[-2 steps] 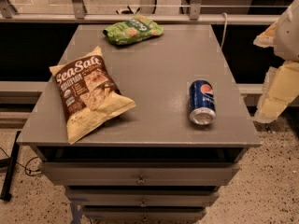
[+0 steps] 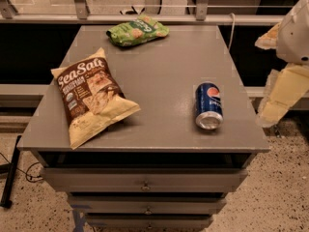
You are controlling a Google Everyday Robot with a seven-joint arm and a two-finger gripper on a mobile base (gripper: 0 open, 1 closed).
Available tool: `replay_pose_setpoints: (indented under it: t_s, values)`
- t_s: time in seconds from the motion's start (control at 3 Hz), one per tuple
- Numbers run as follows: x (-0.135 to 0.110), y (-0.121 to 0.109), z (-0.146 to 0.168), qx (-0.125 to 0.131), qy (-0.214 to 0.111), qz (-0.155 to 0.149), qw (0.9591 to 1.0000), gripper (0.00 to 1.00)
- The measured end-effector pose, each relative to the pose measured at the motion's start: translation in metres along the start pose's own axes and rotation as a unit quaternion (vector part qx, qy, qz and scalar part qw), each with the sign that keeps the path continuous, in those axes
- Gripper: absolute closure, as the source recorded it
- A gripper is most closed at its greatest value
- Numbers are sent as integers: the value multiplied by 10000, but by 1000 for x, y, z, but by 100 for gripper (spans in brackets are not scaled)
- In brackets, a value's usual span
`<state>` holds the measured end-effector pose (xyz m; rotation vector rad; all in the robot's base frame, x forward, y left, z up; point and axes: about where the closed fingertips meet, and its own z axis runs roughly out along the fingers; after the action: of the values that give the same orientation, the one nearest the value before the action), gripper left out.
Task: Pick brown chip bag
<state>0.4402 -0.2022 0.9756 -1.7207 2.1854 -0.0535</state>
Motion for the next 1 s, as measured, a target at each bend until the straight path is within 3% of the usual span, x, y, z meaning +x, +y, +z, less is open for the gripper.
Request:
replay_pose_setpoints:
  t_s: [0.33, 0.67, 1.0]
  values:
    - [-32, 3, 15, -89, -541, -79, 9985, 0]
    - [-91, -4, 30, -287, -1475, -123, 9886, 0]
    - [-157, -6, 47, -491, -2304, -278, 9715, 0]
